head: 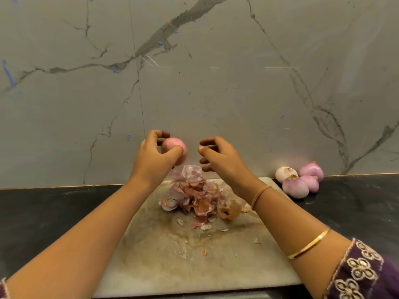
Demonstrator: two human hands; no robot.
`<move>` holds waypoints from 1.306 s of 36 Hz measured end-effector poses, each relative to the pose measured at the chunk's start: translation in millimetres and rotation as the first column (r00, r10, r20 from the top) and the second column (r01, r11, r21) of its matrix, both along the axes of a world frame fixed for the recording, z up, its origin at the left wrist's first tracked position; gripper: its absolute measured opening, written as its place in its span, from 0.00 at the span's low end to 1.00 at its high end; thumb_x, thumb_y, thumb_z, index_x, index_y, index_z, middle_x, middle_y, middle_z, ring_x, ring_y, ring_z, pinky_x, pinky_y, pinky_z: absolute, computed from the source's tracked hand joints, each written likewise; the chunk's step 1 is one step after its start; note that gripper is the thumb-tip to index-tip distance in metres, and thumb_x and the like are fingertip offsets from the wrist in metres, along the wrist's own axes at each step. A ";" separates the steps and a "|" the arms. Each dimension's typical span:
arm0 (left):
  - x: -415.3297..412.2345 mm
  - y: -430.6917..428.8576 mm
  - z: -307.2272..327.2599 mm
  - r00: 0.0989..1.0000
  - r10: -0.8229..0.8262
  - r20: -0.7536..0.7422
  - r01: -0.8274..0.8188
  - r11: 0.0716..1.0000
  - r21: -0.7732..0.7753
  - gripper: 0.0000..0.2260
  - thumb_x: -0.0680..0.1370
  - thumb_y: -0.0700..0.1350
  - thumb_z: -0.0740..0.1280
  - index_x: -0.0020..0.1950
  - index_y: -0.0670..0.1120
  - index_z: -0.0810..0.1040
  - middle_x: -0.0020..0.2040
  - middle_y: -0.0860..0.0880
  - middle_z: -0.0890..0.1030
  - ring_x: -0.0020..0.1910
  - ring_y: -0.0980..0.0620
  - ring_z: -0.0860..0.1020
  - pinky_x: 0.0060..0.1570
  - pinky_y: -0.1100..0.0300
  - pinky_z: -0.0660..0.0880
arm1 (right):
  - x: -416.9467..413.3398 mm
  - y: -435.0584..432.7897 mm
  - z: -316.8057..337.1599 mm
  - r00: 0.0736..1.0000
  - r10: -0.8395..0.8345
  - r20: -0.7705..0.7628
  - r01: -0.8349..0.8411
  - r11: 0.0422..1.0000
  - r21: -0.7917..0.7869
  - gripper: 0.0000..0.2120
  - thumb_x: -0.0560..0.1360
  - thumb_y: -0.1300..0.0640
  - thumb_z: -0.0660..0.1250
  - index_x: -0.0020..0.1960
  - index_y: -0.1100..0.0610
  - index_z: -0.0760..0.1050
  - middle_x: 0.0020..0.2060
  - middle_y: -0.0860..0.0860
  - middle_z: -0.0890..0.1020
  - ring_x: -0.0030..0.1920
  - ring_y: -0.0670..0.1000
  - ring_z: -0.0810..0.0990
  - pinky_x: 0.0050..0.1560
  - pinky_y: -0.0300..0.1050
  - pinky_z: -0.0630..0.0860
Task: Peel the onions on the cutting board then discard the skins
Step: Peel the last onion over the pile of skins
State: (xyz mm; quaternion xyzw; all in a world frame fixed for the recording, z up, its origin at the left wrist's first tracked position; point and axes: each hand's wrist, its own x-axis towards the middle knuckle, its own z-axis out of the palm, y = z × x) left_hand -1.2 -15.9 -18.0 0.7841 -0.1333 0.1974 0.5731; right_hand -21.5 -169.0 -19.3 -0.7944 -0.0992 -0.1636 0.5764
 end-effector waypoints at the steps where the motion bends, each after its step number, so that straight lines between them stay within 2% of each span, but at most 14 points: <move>1: -0.5 -2.1 -1.0 1.000 -0.023 0.018 0.024 0.999 -0.029 0.18 0.67 0.51 0.66 0.56 0.52 0.70 0.57 0.48 0.73 0.53 0.47 0.77 0.45 0.51 0.81 | 0.0 -1.4 -1.4 0.999 0.026 -0.026 -0.025 0.999 0.035 0.11 0.80 0.53 0.62 0.61 0.55 0.71 0.50 0.50 0.77 0.52 0.54 0.79 0.55 0.52 0.79; 6: -5.0 -13.4 -5.2 0.981 -0.166 0.103 0.180 0.973 -0.145 0.18 0.69 0.46 0.70 0.57 0.53 0.70 0.56 0.51 0.74 0.46 0.51 0.82 0.43 0.59 0.80 | 1.0 -2.2 -4.1 0.972 0.175 -0.155 -0.165 0.983 0.074 0.23 0.80 0.46 0.61 0.70 0.56 0.66 0.61 0.54 0.75 0.50 0.51 0.79 0.54 0.49 0.78; 10: -7.3 -14.2 -7.1 0.960 -0.220 0.174 0.245 0.960 -0.134 0.23 0.62 0.53 0.71 0.55 0.60 0.70 0.59 0.52 0.72 0.52 0.49 0.80 0.47 0.60 0.79 | 0.1 -5.7 -0.5 0.918 0.335 -0.214 -0.276 0.924 0.263 0.21 0.80 0.48 0.62 0.67 0.60 0.69 0.58 0.59 0.77 0.47 0.55 0.79 0.51 0.50 0.79; 14: -7.4 -19.1 -11.2 0.940 -0.286 0.183 0.302 0.951 -0.065 0.24 0.71 0.36 0.72 0.57 0.59 0.70 0.63 0.49 0.69 0.56 0.51 0.79 0.44 0.67 0.77 | -1.9 -10.4 -0.9 0.889 0.424 -0.171 -0.330 0.854 0.401 0.18 0.80 0.56 0.63 0.66 0.63 0.70 0.57 0.63 0.79 0.47 0.54 0.81 0.50 0.46 0.79; 16: -6.6 -20.2 -12.1 0.940 -0.296 0.167 0.306 0.951 -0.038 0.23 0.70 0.37 0.72 0.57 0.59 0.71 0.63 0.49 0.70 0.56 0.51 0.79 0.45 0.66 0.77 | -1.4 -11.0 -2.7 0.895 0.415 -0.164 -0.325 0.858 0.398 0.17 0.79 0.59 0.64 0.66 0.63 0.69 0.57 0.64 0.79 0.46 0.54 0.81 0.49 0.46 0.80; 19: -7.1 -17.5 -10.2 0.943 -0.304 0.136 0.309 0.951 -0.016 0.19 0.66 0.44 0.67 0.56 0.57 0.73 0.61 0.49 0.74 0.56 0.52 0.78 0.48 0.67 0.77 | 0.5 -11.4 -5.2 0.922 0.360 -0.140 -0.293 0.888 0.356 0.18 0.77 0.60 0.67 0.65 0.60 0.69 0.54 0.61 0.79 0.45 0.53 0.81 0.47 0.46 0.80; 22: -6.5 -15.5 -8.7 0.943 -0.309 0.120 0.318 0.946 -0.065 0.14 0.70 0.42 0.67 0.55 0.52 0.76 0.57 0.49 0.79 0.53 0.53 0.81 0.50 0.62 0.78 | 2.6 -12.9 -6.4 0.953 0.284 -0.107 -0.242 0.923 0.299 0.20 0.75 0.58 0.70 0.64 0.55 0.68 0.55 0.58 0.79 0.49 0.53 0.80 0.46 0.44 0.78; 25: -5.4 -14.8 -8.5 0.962 -0.248 0.116 0.258 0.963 -0.083 0.10 0.73 0.42 0.67 0.54 0.50 0.78 0.54 0.50 0.82 0.47 0.50 0.83 0.52 0.50 0.80 | 1.7 -15.6 -5.8 0.982 0.190 -0.021 -0.185 0.971 0.152 0.20 0.73 0.55 0.73 0.60 0.49 0.67 0.52 0.52 0.78 0.48 0.48 0.79 0.44 0.38 0.75; 28: -4.9 -15.2 -8.9 0.978 -0.179 0.109 0.189 0.978 -0.090 0.07 0.75 0.42 0.71 0.50 0.51 0.80 0.51 0.51 0.83 0.44 0.48 0.83 0.51 0.44 0.79 | -2.0 -15.2 -7.2 0.988 0.125 0.096 -0.121 0.992 -0.040 0.21 0.72 0.53 0.74 0.59 0.49 0.66 0.48 0.45 0.77 0.46 0.45 0.79 0.43 0.35 0.79; 33: -6.2 -18.2 -8.4 0.986 -0.132 0.100 0.138 0.989 -0.049 0.08 0.72 0.42 0.74 0.48 0.53 0.81 0.48 0.51 0.84 0.42 0.49 0.83 0.45 0.45 0.81 | -4.4 -13.3 -10.0 0.967 0.088 0.240 -0.028 0.970 -0.241 0.21 0.72 0.51 0.74 0.58 0.49 0.66 0.51 0.48 0.77 0.46 0.45 0.79 0.45 0.37 0.79; 36: -8.0 -19.7 -6.7 0.989 -0.123 0.082 0.131 0.987 -0.090 0.07 0.68 0.46 0.73 0.45 0.52 0.81 0.44 0.53 0.84 0.41 0.49 0.83 0.46 0.47 0.81 | -4.8 -12.5 -10.0 0.948 0.090 0.304 0.006 0.954 -0.299 0.23 0.72 0.51 0.74 0.60 0.51 0.66 0.52 0.49 0.76 0.45 0.44 0.76 0.42 0.32 0.75; 40: -7.6 -21.8 -6.7 0.990 -0.129 0.062 0.138 0.977 -0.160 0.07 0.71 0.38 0.73 0.42 0.50 0.81 0.44 0.55 0.83 0.40 0.52 0.82 0.46 0.47 0.80 | -4.6 -12.3 -10.7 0.931 0.101 0.351 0.015 0.949 -0.315 0.25 0.71 0.51 0.75 0.61 0.54 0.67 0.51 0.49 0.77 0.44 0.44 0.76 0.40 0.30 0.73; 43: -7.0 -20.9 -7.7 0.987 -0.149 0.056 0.157 0.970 -0.184 0.06 0.64 0.43 0.73 0.39 0.52 0.81 0.44 0.55 0.83 0.42 0.52 0.82 0.44 0.54 0.81 | -4.0 -12.4 -11.9 0.932 0.106 0.347 0.007 0.951 -0.310 0.25 0.70 0.51 0.76 0.61 0.54 0.67 0.51 0.49 0.78 0.45 0.46 0.77 0.42 0.34 0.76; 47: -6.3 -20.3 -9.1 0.986 -0.159 0.052 0.166 0.970 -0.177 0.06 0.63 0.43 0.72 0.37 0.52 0.81 0.41 0.56 0.82 0.41 0.52 0.81 0.43 0.53 0.80 | -3.8 -12.6 -12.4 0.938 0.105 0.332 0.007 0.948 -0.319 0.26 0.69 0.51 0.76 0.61 0.54 0.67 0.51 0.50 0.78 0.44 0.46 0.78 0.42 0.36 0.77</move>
